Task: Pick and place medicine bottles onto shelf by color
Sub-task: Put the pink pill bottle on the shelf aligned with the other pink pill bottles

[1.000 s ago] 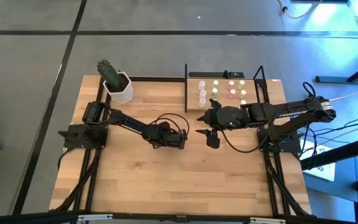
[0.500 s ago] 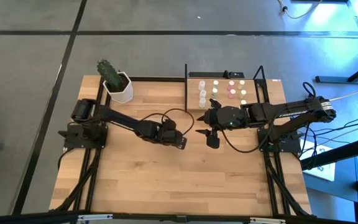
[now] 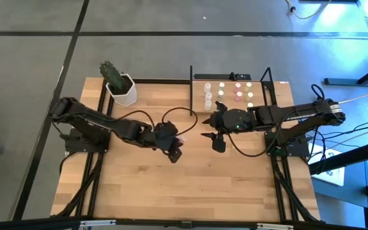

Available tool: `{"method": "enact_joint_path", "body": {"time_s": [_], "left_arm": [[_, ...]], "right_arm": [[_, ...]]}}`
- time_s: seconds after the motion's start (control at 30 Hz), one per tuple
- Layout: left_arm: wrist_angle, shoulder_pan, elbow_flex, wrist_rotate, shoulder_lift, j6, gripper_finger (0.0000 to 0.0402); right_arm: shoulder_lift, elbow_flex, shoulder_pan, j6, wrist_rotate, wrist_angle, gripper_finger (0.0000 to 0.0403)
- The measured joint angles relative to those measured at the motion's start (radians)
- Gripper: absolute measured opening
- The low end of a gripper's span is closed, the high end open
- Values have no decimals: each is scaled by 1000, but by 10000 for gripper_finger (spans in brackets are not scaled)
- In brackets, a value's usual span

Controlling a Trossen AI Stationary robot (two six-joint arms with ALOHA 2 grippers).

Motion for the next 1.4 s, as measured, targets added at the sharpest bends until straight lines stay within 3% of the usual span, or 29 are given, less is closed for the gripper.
{"method": "enact_joint_path", "body": {"time_s": [0.33, 0.43, 0.6, 0.93, 1.4], "left_arm": [[-1, -46, 1, -116, -60, 251, 75], [1, -51, 1, -149, -60, 338, 75], [6, -51, 1, -164, -60, 412, 76], [13, -51, 2, -160, -60, 432, 77], [23, -54, 2, -156, -60, 430, 77]], "right_arm": [[4, 0, 0, 16, -3, 55, 231], [10, 0, -2, 4, -80, 112, 231], [38, 0, -1, -168, -225, 170, 231], [156, 0, -2, -365, -225, 291, 231], [212, 0, -44, -367, -186, 345, 231]]}}
